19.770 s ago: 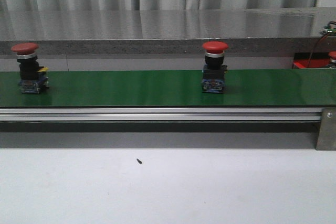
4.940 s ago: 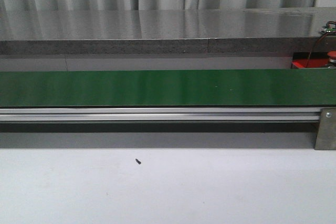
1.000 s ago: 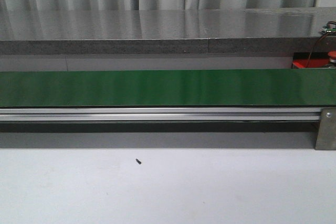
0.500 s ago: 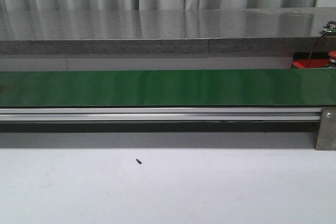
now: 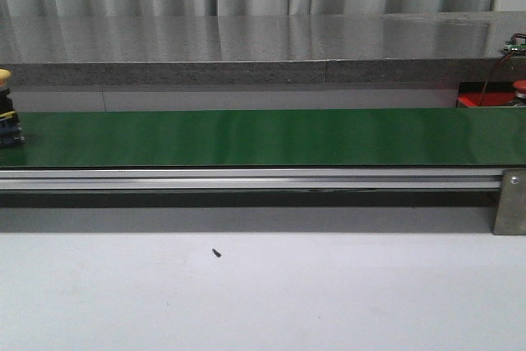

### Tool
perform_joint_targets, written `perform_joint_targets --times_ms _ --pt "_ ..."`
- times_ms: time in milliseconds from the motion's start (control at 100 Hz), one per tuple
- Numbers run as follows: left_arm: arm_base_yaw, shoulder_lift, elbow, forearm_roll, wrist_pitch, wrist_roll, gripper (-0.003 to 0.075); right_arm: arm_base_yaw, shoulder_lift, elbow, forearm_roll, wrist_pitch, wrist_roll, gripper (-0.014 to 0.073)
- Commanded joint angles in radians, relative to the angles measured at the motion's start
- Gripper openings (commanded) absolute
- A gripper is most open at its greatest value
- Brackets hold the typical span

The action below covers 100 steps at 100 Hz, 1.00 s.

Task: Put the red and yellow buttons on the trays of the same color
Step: 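Set the yellow button on the belt's near end and open the left gripper, then grasp the last yellow push button on the table with the left gripper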

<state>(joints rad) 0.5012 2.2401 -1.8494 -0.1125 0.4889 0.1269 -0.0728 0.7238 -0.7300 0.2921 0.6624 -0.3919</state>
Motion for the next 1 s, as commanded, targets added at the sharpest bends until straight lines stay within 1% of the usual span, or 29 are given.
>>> perform_joint_targets --times_ms 0,240,480,990 --pt "-0.007 -0.049 -0.057 -0.003 -0.068 -0.004 0.0652 -0.002 -0.002 -0.024 0.020 -0.066 -0.009 -0.0096" --pt "-0.013 0.012 -0.127 -0.003 -0.062 -0.004 0.0652 -0.002 -0.002 -0.024 0.020 -0.066 -0.009 -0.0096" --pt "-0.035 0.031 -0.129 0.005 -0.084 -0.004 0.0652 -0.002 -0.002 -0.024 0.020 -0.067 -0.009 -0.0096" --pt "-0.037 0.052 -0.129 0.039 -0.077 -0.004 0.0647 -0.002 -0.002 -0.024 0.020 -0.067 -0.009 -0.0096"
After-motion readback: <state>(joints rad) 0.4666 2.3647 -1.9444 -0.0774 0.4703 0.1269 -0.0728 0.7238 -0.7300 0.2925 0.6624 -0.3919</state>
